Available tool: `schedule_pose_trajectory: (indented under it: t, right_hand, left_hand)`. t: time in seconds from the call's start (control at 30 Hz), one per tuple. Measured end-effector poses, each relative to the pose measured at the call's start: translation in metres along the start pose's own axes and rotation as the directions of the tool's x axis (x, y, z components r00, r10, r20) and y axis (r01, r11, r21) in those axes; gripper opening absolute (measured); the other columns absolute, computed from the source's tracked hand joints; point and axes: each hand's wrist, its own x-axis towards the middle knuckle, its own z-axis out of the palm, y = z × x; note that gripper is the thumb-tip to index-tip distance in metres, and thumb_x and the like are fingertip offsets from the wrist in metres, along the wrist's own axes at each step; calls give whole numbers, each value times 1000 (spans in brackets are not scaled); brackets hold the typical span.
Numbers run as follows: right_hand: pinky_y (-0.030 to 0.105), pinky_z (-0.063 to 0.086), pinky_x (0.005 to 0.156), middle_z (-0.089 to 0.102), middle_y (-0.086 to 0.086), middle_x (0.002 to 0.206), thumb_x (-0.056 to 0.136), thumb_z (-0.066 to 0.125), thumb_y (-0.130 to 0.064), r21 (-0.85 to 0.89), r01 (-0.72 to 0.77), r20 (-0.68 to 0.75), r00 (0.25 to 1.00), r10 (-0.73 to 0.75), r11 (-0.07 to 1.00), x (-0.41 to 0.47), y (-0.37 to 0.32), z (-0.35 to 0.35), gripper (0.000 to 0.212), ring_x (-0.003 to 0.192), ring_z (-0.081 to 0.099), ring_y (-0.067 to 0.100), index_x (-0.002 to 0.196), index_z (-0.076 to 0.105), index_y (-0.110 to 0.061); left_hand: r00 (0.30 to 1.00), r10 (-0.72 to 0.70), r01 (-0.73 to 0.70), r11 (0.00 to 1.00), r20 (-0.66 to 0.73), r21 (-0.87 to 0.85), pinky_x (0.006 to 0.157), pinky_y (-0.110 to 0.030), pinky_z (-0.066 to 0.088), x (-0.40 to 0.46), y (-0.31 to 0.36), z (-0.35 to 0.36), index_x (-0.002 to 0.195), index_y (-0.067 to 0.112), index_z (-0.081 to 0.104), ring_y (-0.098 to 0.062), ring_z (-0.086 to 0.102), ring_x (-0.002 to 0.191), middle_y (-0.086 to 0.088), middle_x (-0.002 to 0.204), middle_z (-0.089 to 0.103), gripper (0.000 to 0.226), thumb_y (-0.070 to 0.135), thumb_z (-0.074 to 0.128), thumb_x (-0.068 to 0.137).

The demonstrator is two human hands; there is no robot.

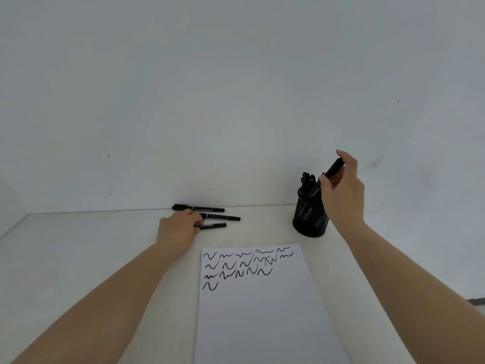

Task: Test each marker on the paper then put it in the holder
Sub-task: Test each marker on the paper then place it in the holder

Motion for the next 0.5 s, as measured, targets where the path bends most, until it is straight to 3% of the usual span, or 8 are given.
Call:
schedule_pose_trajectory:
  t: [0.23, 0.37, 0.5]
  right_hand:
    - [37, 44, 75, 59, 9, 93, 87, 55, -18, -178, 41, 96, 995, -24, 983, -2, 8, 8, 35, 84, 55, 31, 120, 43, -21]
    - [39, 40, 75, 52, 7, 91, 88, 56, -15, -250, 105, 92, 992, -85, 963, -4, 7, 9, 31, 89, 50, 34, 117, 48, -11]
    - [42, 42, 77, 42, -2, 84, 88, 56, -16, -272, 111, 90, 992, -90, 956, -5, 5, 8, 30, 90, 50, 35, 116, 49, -11]
  left_hand:
    - [997, 76, -77, 995, -16, -69, 69, -28, 36, -15, 10, -1, 104, 25, 55, -16, 53, 97, 8, 106, 53, 14, 26, 48, 92]
    - [998, 56, -55, 975, -1, -215, 77, -33, 44, -25, 23, -5, 107, 22, 54, -16, 54, 93, 9, 108, 52, 15, 24, 47, 93]
    - [998, 54, -56, 898, -17, -437, 73, -26, 39, -38, 31, -13, 102, 21, 54, -7, 54, 78, 11, 95, 52, 11, 18, 48, 93]
